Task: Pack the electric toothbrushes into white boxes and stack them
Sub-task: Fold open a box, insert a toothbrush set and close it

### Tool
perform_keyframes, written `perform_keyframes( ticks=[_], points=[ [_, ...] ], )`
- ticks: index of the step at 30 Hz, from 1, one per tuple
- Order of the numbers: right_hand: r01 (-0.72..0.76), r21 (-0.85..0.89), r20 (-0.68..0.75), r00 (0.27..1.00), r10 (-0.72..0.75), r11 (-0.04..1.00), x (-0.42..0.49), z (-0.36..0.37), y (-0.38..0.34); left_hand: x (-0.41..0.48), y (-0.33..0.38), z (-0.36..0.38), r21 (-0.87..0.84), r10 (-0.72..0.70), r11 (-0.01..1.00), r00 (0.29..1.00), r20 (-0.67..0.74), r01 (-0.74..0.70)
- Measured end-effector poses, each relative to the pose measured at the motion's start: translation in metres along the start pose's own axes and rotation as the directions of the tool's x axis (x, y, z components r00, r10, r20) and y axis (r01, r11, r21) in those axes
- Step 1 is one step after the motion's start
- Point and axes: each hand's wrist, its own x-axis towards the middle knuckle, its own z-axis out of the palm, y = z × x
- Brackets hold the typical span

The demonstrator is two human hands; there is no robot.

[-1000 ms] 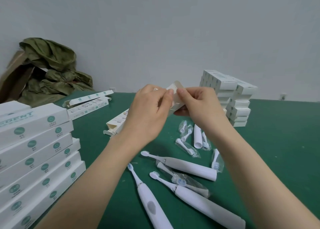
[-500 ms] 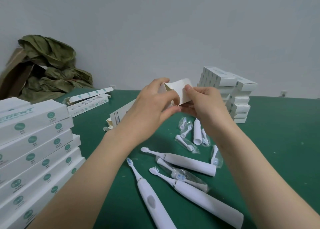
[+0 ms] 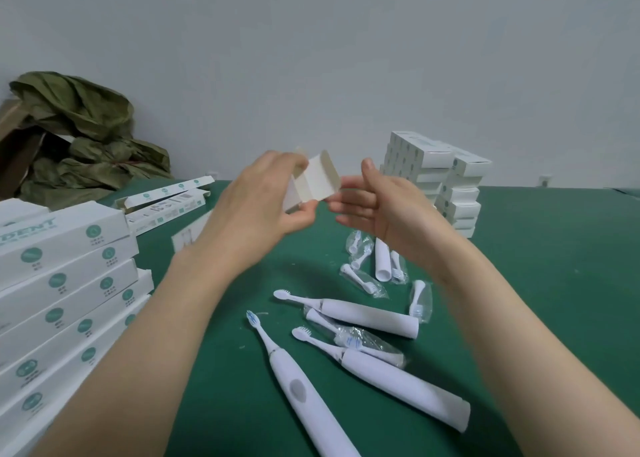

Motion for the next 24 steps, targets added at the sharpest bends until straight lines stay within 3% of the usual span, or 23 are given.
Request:
perform_keyframes(
  ticks=[1,2,4,6,9,11,13,14,16,18,19,21,24],
  points=[
    [-0.005,-0.243,0.012,1.000,0.008,0.970,-0.003,-0.011,0.005,0.001,-0.005,-0.002,0.005,-0.029,1.000,1.000,-0.005,0.029],
    [-0.007,-0.537,0.050,0.998,0.040,0.844,-0.009,-0.022,0.012,0.001,-0.009,-0.005,-0.004,-0.056,0.998,0.998,-0.013,0.056],
    [0.020,-0.903,0.110,0.977,0.185,0.429,-0.022,-0.040,0.027,0.003,-0.019,-0.008,-0.017,-0.081,0.997,0.997,-0.016,0.081],
    [0.034,-0.984,0.091,0.941,0.326,0.176,-0.033,-0.050,0.041,0.004,-0.025,-0.007,-0.010,-0.087,0.996,0.996,-0.004,0.087],
    [-0.005,-0.997,0.028,0.885,0.465,0.071,-0.044,-0.057,0.053,0.001,-0.030,-0.003,-0.013,-0.100,0.995,0.995,0.020,0.100],
    [0.030,-0.999,0.042,0.888,0.458,0.033,-0.045,-0.061,0.054,-0.001,-0.031,0.000,-0.016,-0.104,0.994,0.994,0.027,0.104],
    [0.059,-0.995,0.085,0.935,0.343,0.086,-0.043,-0.063,0.047,-0.001,-0.030,0.002,-0.033,-0.102,0.994,0.994,0.029,0.103],
    [0.051,-0.985,0.093,0.963,0.254,0.167,-0.041,-0.065,0.041,-0.002,-0.029,0.004,-0.046,-0.103,0.994,0.994,0.032,0.104],
    [0.015,-0.895,0.048,0.997,0.061,0.447,-0.038,-0.068,0.024,-0.003,-0.024,0.010,-0.052,-0.122,0.991,0.991,0.046,0.124],
    [0.046,-0.695,-0.060,0.991,-0.122,0.717,-0.035,-0.069,0.005,-0.006,-0.023,0.016,0.054,-0.155,0.987,0.985,0.070,0.152],
    [0.086,-0.600,-0.129,0.971,-0.202,0.795,-0.033,-0.068,-0.003,-0.007,-0.023,0.019,0.132,-0.170,0.979,0.982,0.087,0.158],
    [0.191,-0.480,-0.268,0.898,-0.350,0.856,-0.029,-0.064,-0.016,-0.009,-0.023,0.024,0.205,-0.190,0.965,0.974,0.120,0.162],
    [0.371,-0.353,-0.455,0.734,-0.504,0.859,-0.028,-0.054,-0.030,-0.009,-0.015,0.030,0.105,-0.204,0.976,0.967,0.149,0.190]
  ],
)
